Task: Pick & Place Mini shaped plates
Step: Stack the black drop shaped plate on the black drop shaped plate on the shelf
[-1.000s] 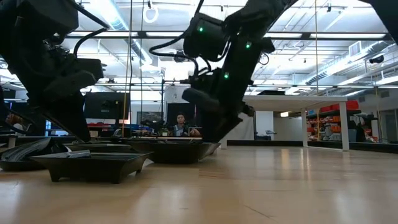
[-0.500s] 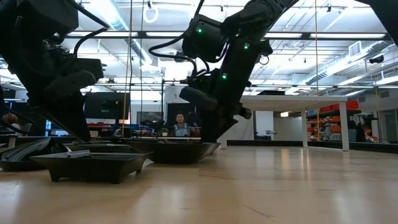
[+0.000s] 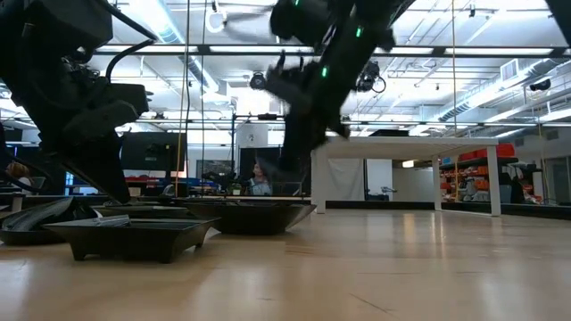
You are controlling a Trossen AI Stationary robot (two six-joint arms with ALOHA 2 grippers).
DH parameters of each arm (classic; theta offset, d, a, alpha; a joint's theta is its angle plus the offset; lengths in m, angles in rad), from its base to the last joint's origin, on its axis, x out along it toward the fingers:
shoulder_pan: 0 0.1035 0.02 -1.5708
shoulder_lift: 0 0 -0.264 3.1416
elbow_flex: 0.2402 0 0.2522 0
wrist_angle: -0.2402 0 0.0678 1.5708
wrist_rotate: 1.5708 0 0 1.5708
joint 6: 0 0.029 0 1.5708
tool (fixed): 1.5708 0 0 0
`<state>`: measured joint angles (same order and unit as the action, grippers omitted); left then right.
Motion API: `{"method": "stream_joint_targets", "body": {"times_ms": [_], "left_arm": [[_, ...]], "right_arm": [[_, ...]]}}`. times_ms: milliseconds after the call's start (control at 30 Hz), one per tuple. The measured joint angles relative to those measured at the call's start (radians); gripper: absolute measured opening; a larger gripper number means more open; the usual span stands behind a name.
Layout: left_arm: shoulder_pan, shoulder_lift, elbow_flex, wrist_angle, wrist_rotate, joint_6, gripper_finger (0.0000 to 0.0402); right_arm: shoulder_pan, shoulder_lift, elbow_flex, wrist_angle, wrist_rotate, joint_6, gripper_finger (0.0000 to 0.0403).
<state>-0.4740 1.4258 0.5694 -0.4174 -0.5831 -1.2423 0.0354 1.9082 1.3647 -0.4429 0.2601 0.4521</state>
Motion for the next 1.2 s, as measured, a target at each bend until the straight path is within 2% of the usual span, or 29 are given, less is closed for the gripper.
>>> {"method": "stream_joint_targets", "body": {"times_ms": [233,467,633,833,967,1200], "left_arm": [[0.0,0.0,0.0,0.002,-0.007,-0.001,0.0018],[0.0,0.0,0.0,0.005,-0.014,-0.001,0.0018],[0.0,0.0,0.0,0.007,-0.032,-0.001,0.0018],[0.0,0.0,0.0,0.014,-0.034,-0.001,0.0018],[0.0,0.0,0.0,0.015,-0.034,-0.001,0.0018],[0.0,0.0,0.0,0.017,-0.034,-0.001,0.0018]], "right_arm": [[-0.067,-0.245,0.0,-0.054,0.064,-0.165,0.0002],[-0.289,-0.423,0.002,-0.252,0.062,-0.277,0.0001],[-0.443,-0.423,0.001,-0.33,0.014,-0.321,0.0001],[-0.565,-0.41,0.001,-0.324,-0.014,-0.329,0.0],[-0.611,-0.392,0.001,-0.3,-0.094,-0.34,0.0],[-0.642,-0.334,0.001,-0.283,-0.112,-0.389,0.0]]}}
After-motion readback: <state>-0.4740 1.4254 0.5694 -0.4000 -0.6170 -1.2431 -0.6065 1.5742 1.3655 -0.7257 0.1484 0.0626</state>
